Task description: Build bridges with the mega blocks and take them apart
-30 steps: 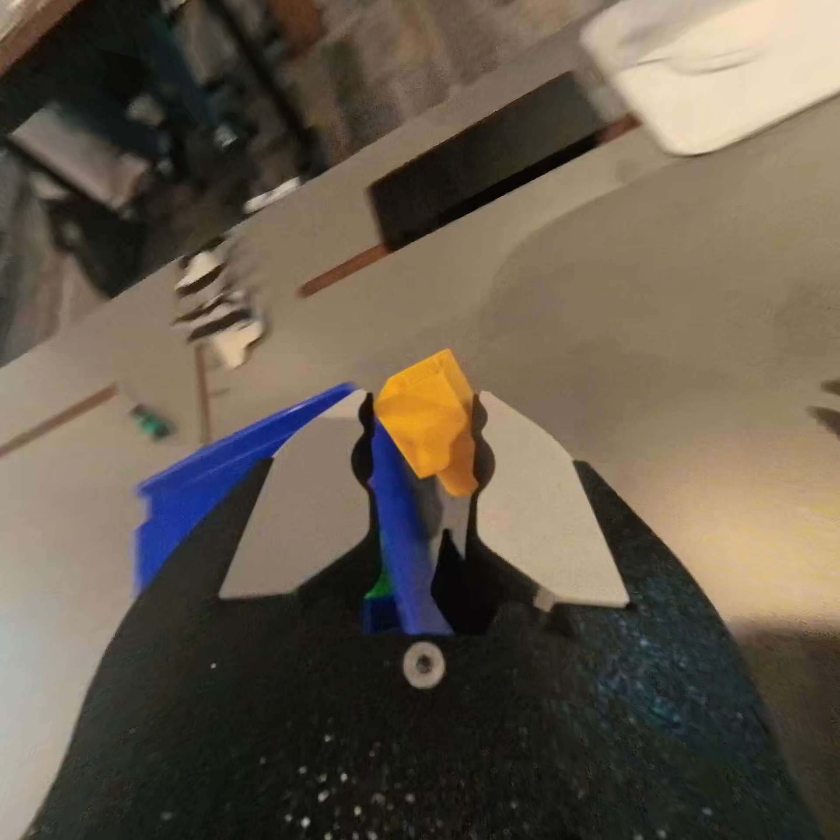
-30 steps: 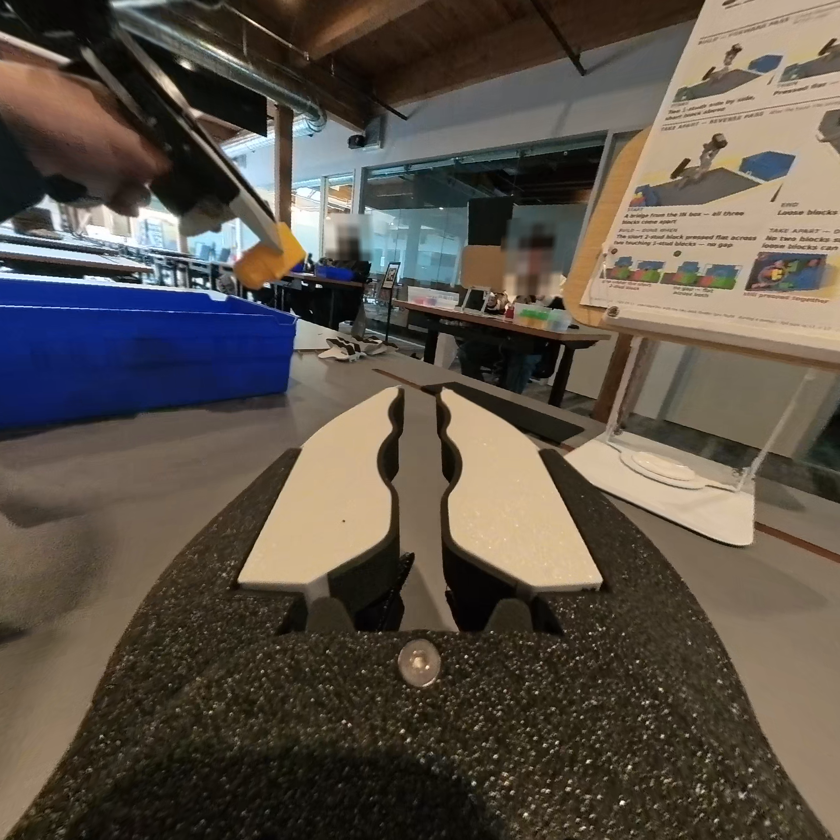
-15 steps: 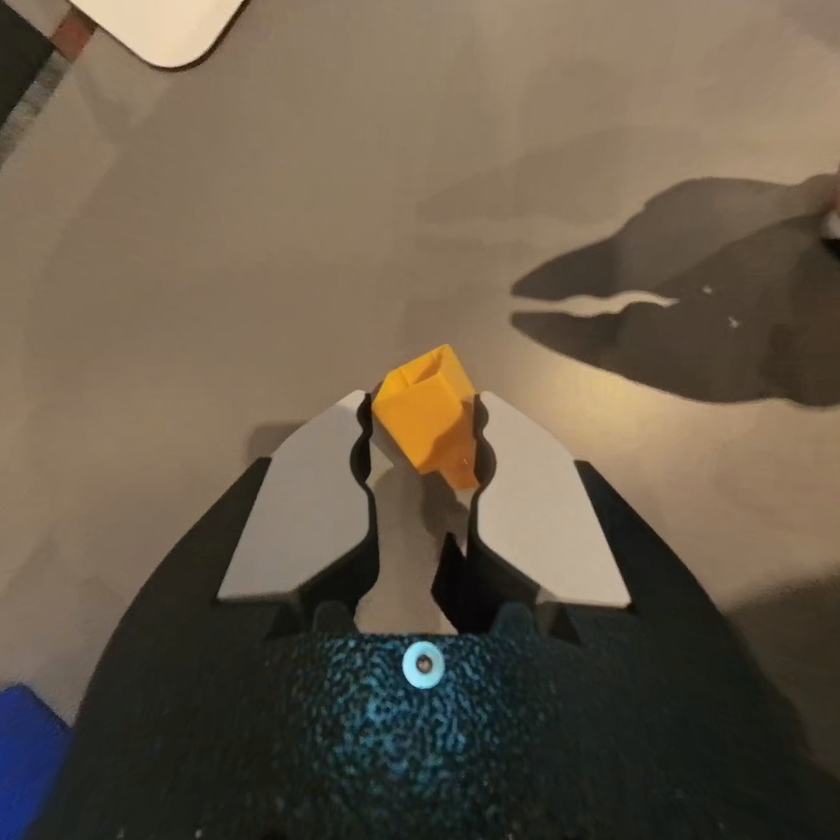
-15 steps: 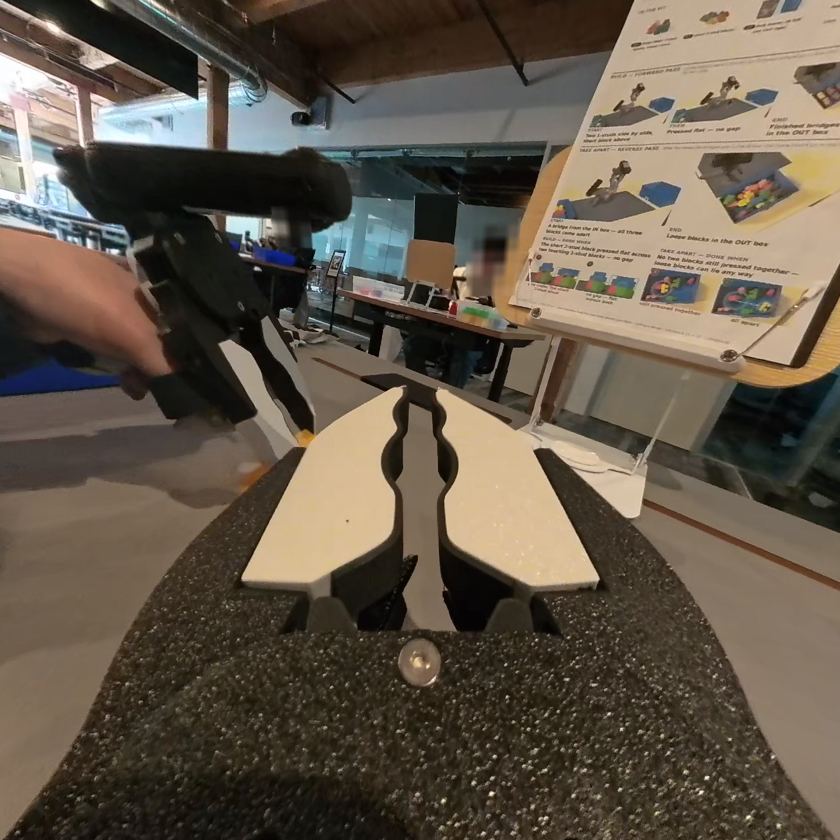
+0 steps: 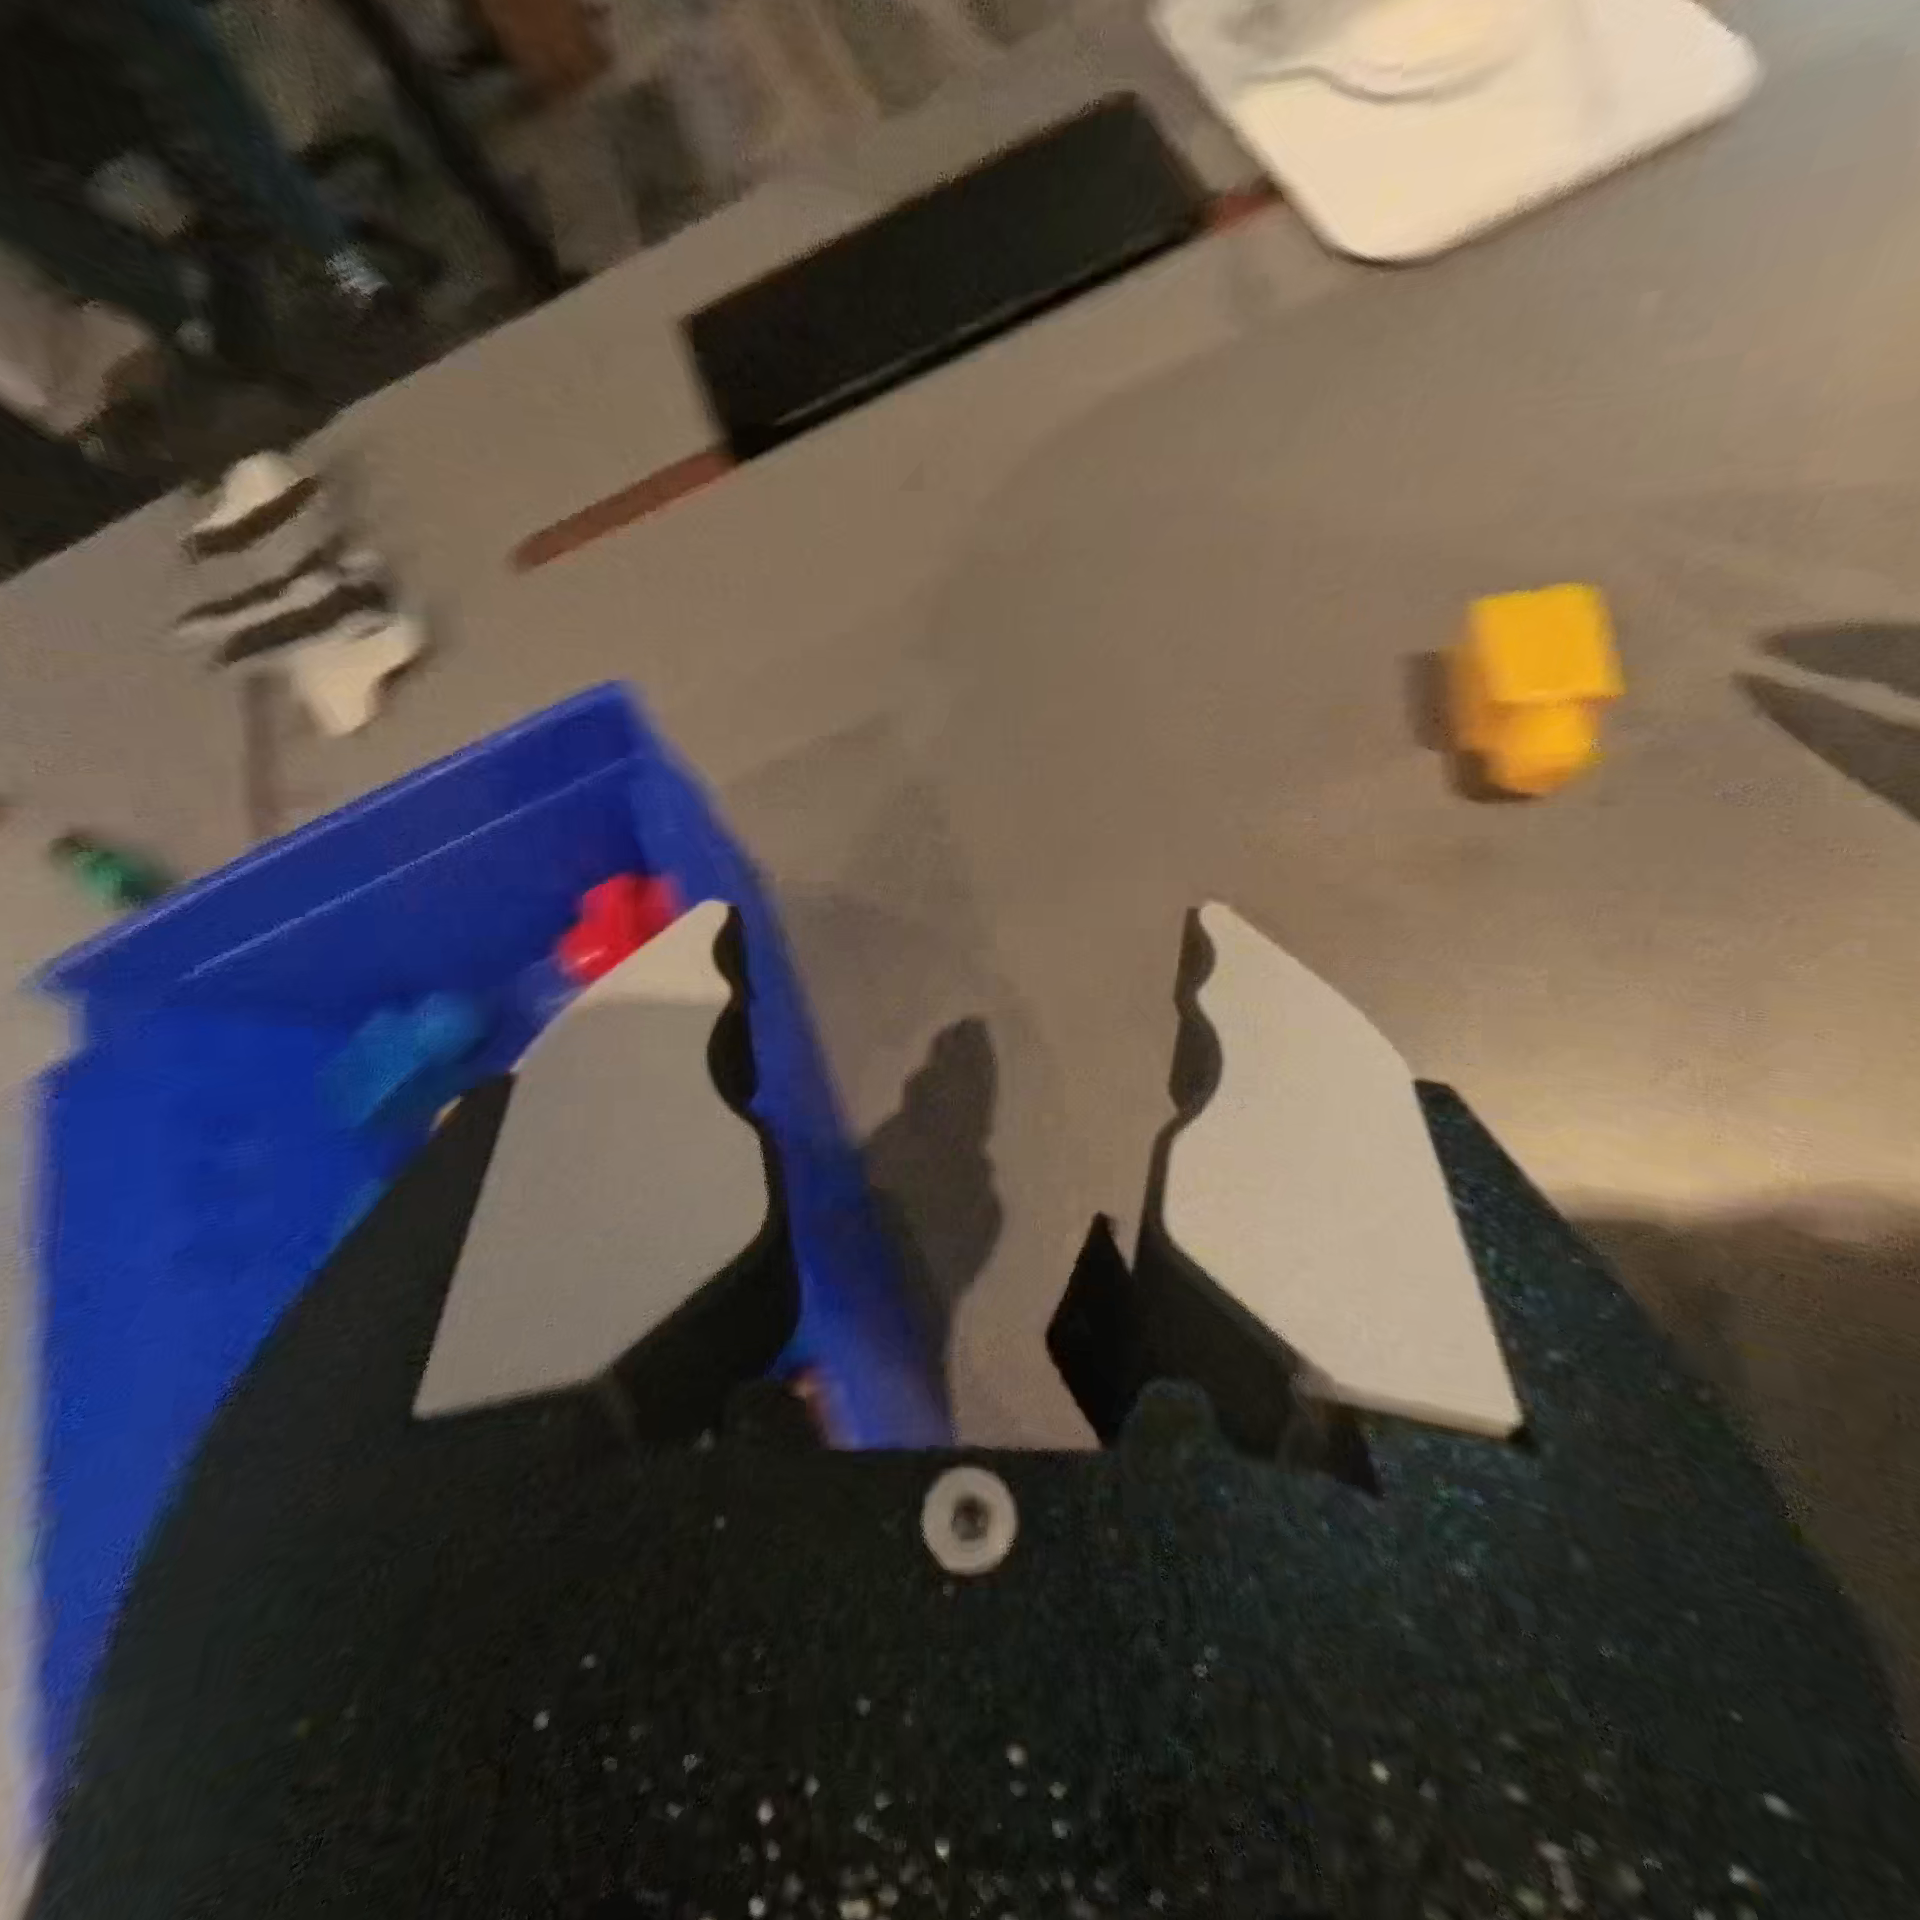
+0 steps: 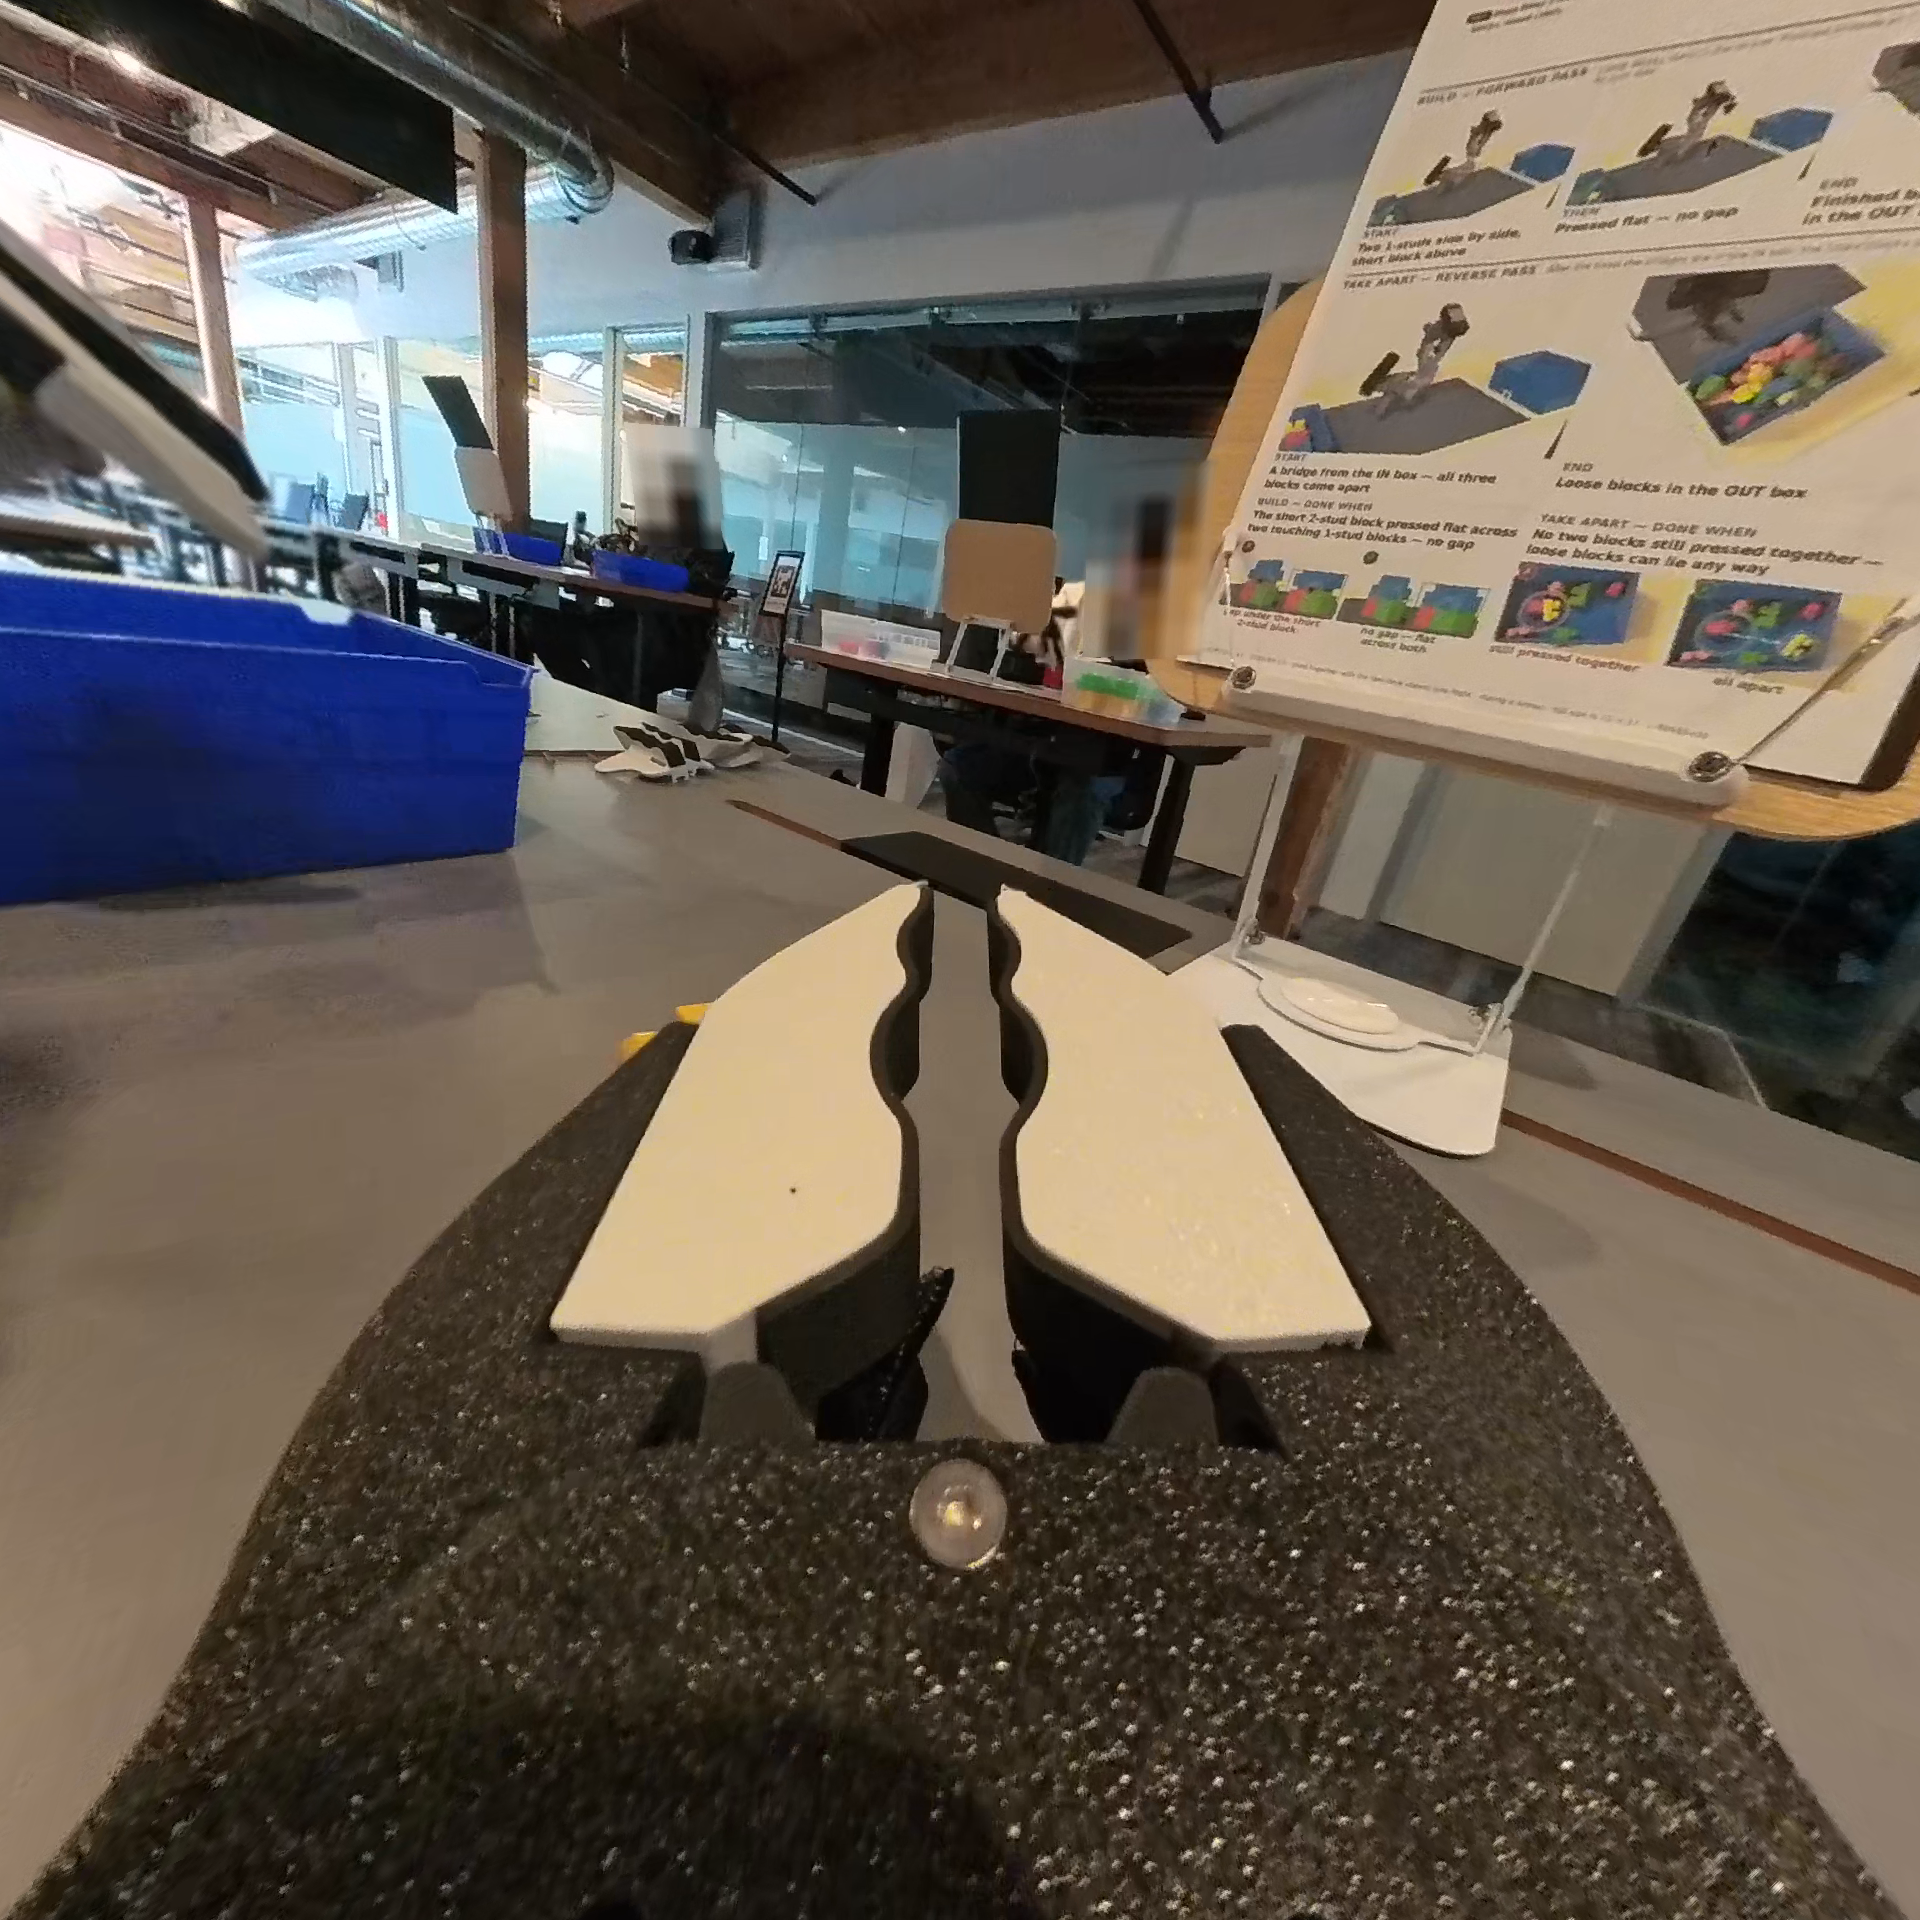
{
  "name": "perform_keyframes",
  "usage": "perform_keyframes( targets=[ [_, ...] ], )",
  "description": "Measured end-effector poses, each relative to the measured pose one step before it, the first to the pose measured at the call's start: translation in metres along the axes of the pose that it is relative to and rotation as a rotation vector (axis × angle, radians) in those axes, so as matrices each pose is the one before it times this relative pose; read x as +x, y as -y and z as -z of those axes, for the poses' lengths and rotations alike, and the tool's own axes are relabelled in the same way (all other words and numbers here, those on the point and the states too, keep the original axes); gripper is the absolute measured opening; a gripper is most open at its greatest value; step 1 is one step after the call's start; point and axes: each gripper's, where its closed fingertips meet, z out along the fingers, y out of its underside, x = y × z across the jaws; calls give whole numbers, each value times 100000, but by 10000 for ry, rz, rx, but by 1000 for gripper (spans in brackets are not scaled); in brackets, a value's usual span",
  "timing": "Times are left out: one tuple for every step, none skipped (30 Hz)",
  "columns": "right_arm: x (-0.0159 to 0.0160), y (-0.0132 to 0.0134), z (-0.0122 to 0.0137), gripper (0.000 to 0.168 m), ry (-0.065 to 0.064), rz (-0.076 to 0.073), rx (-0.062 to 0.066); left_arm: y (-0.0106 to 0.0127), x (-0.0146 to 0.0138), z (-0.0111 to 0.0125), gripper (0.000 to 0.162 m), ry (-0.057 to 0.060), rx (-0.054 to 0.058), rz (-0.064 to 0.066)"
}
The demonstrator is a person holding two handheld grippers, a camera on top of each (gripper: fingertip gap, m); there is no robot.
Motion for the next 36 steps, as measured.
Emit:
perform_keyframes(
  targets=[
    [-93,-18,-22,10,25,42,-7,-217,-2802,532,74,527,16,703],
    [-105,-26,-32,10,37,39,-10,-118,-2923,131,63,559,3,804],
    [-107,-18,-33,10,38,36,-12,-55,-2569,-319,56,319,-47,777],
    [-87,-5,-11,10,33,38,-5,-203,-2085,-713,58,51,-227,783],
    [-77,18,-11,10,28,35,5,-473,-1730,-993,64,-76,-478,767],
    [-59,16,11,10,22,25,10,-696,-1452,-1176,71,-108,-688,663],
    [-38,20,3,10,17,16,9,-769,-1348,-1232,78,14,-767,481],
    [-27,14,2,9,11,8,7,-671,-1239,-1225,83,152,-688,294],
    [-12,22,1,9,11,-5,9,-523,-1038,-1110,84,186,-562,246],
    [-20,24,5,9,22,-14,11,-356,-718,-918,86,109,-418,258],
    [-18,19,8,9,19,-18,7,-208,-440,-690,86,24,-305,275],
    [-29,24,0,9,18,-15,10,-131,-283,-510,85,4,-233,247],
    [-28,15,7,9,27,-14,12,-163,-206,-377,82,35,-230,172],
    [-50,18,-2,9,26,-12,4,-229,-152,-318,80,69,-270,95],
    [-40,15,-5,10,26,-12,4,-351,10,-294,78,13,-340,25],
    [-46,18,-5,9,23,-11,12,-513,200,-267,72,-73,-428,-28],
    [-52,34,4,9,24,-10,14,-539,198,-252,70,-54,-430,-37],
    [-34,31,6,9,22,-20,15,-391,133,-231,68,-20,-318,-10],
    [-52,34,-1,9,25,-22,16,-200,101,-183,69,-18,-194,32],
    [-59,21,1,9,26,-14,5,-90,12,-146,69,7,-112,76],
    [-55,-4,-13,9,26,-6,-3,-53,-9,-132,69,13,-81,92],
    [-52,8,-6,9,21,-4,3,-69,-14,-182,69,8,-96,85],
    [-31,27,3,9,16,-9,11,-124,-76,-224,69,34,-125,88],
    [-33,16,5,9,14,-12,10,-132,-104,-233,68,37,-135,93],
    [-14,0,0,9,8,-5,0,47,-69,-120,63,20,-17,75],
    [-14,9,-2,9,8,-8,-1,224,29,1,60,-12,94,53],
    [-4,-4,-7,9,7,-18,1,143,124,-61,56,-57,44,32],
    [-15,-7,-11,9,9,-13,-2,20,60,-157,53,23,-29,7],
    [-10,-22,-6,9,10,-2,-6,-102,-105,-232,52,152,-123,-4],
    [-11,-3,2,9,7,-3,-3,-172,-65,-292,50,129,-162,-8],
    [16,13,-2,9,0,-11,6,-96,96,-312,48,30,-124,16],
    [1,10,10,9,2,-18,8,21,143,-283,48,-9,-53,24],
    [-12,6,-8,9,13,-21,1,149,126,-254,47,-2,33,18],
    [-8,-15,0,9,14,-12,-8,274,74,-214,45,28,118,4],
    [-21,-14,-12,10,11,-1,-9,269,-23,-163,43,110,132,-27],
    [-8,-4,2,10,7,1,-3,178,-158,-130,38,202,92,-95]
  ],
)
